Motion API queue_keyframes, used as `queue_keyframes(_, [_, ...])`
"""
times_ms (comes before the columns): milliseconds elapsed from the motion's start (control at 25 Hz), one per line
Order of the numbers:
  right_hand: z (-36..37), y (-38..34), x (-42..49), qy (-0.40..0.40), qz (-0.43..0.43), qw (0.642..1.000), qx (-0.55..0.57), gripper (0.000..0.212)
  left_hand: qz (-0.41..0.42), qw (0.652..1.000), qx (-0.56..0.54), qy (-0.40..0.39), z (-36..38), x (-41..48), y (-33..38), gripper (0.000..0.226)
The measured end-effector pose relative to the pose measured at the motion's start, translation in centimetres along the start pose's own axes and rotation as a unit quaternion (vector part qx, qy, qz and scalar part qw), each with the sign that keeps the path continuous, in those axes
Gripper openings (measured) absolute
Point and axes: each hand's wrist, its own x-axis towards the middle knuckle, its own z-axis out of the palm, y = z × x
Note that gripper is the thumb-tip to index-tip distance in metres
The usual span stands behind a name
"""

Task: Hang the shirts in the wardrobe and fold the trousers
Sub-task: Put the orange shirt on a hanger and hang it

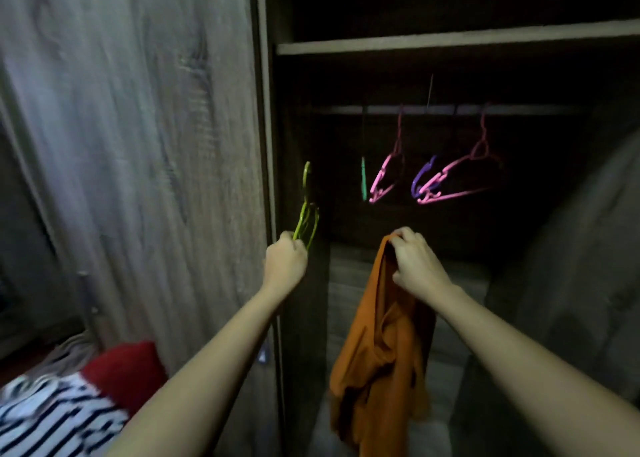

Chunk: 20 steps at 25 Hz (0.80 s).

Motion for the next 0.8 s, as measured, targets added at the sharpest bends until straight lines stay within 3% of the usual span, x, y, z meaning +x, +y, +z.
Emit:
queue_keyframes(160, [1.8,-0.1,-0.9,-0.128,0.07,0.986,0.077,0.043,0.048,0.997,0.052,-0.01,-6.4,-5.4,-5.1,0.026])
queue_keyframes(240, [2.4,0.1,-1.9,-0.134,0.124,0.976,0.116,0.04,0.05,0.997,0.064,-0.018,-10.2,-6.3,-6.9,0.025])
queue_keyframes(400, [2.8,-0.3,-3.0,-0.128,0.177,0.969,0.118,0.049,-0.002,0.984,-0.101,-0.146,-15.4,-7.2,-9.2,0.024])
queue_keyframes(560, [1.7,-2.2,-3.3,-0.142,0.101,0.981,0.081,0.053,0.01,0.966,-0.151,-0.211,-15.9,-9.2,-9.3,0.023])
queue_keyframes(800, [-2.3,-9.6,-4.0,-0.148,-0.13,0.978,0.069,0.055,0.103,0.948,-0.198,-0.225,-10.0,-11.2,-8.8,0.025])
